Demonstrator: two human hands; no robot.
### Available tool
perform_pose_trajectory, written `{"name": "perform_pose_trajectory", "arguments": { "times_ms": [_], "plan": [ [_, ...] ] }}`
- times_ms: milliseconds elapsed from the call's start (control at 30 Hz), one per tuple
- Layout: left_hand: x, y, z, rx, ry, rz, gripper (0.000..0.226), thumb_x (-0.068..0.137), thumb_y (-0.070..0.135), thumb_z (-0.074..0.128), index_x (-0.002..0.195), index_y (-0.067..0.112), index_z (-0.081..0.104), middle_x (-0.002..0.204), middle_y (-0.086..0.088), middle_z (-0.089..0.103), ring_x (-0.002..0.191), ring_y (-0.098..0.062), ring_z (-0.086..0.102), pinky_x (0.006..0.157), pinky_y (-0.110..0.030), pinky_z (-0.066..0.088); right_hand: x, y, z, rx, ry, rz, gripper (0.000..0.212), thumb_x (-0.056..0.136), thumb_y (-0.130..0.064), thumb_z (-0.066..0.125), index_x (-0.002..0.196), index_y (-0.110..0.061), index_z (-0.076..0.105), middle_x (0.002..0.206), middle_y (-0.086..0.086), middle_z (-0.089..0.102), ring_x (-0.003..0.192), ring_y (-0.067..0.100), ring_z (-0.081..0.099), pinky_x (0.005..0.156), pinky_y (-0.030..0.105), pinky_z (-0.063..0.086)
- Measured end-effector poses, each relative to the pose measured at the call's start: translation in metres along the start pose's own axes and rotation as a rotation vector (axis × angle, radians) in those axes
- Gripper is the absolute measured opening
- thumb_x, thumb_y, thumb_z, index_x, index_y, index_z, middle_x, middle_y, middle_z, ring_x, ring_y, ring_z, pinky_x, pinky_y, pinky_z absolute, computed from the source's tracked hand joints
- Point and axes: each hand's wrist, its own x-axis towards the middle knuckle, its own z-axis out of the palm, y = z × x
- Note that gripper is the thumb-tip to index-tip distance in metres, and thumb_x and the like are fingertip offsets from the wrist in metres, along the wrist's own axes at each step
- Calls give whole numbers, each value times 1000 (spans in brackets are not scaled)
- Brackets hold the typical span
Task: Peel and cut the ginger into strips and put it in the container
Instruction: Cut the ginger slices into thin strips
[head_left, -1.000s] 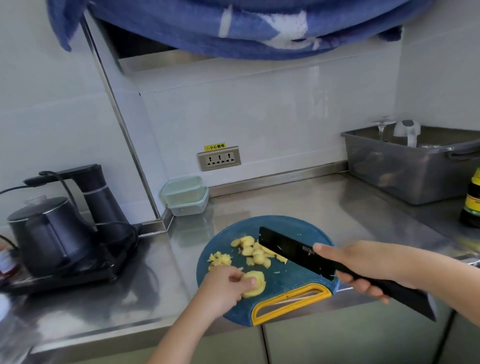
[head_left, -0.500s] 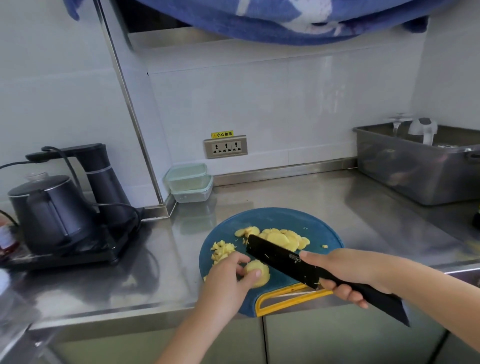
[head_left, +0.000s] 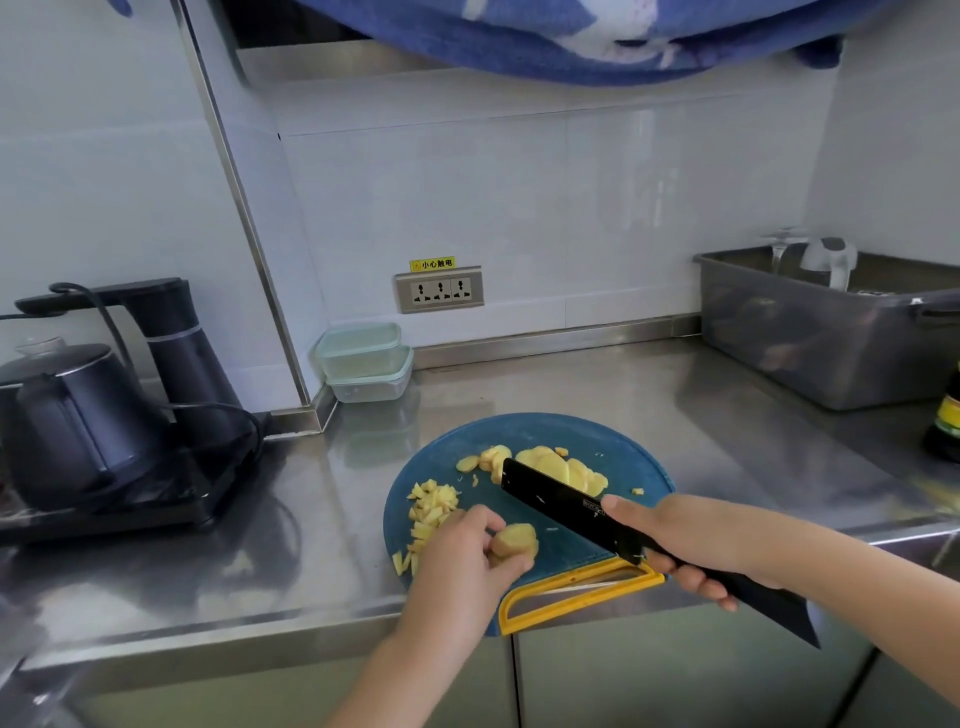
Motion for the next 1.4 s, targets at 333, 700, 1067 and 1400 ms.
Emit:
{"name": "perform_pose_trajectory", "arguments": {
  "times_ms": [333,700,1067,1400],
  "plan": [
    [-1,0,13,-2,105,105,32,84,36,67,114,27,59,80,20,43,68,3,44,66,-6,36,-9,10,18,-162,63,-1,66,89,-72,20,64,-14,37,45,3,43,33,16,41,41,19,44],
    [-5,3,21,-51,170,143,17,80,31,73,86,26,57,77,14,44,60,-2,44,64,-10,38,-13,11,26,-230,125,-27,70,87,-73,19,79,-10,47,51,4,48,33,14,44,40,20,45],
    [-4,0,26,-61,181,148,17,79,27,74,78,22,58,75,12,40,63,2,45,61,-9,36,-5,13,31,-168,141,-27,71,86,-75,21,83,-10,49,69,6,55,39,14,42,45,23,47],
    [-3,-4,26,-62,170,173,11,77,24,76,85,25,68,73,12,43,70,-4,48,61,-11,38,-17,9,29,-200,167,-118,57,93,-66,20,77,-19,46,66,5,48,46,16,47,44,20,42]
  ]
}}
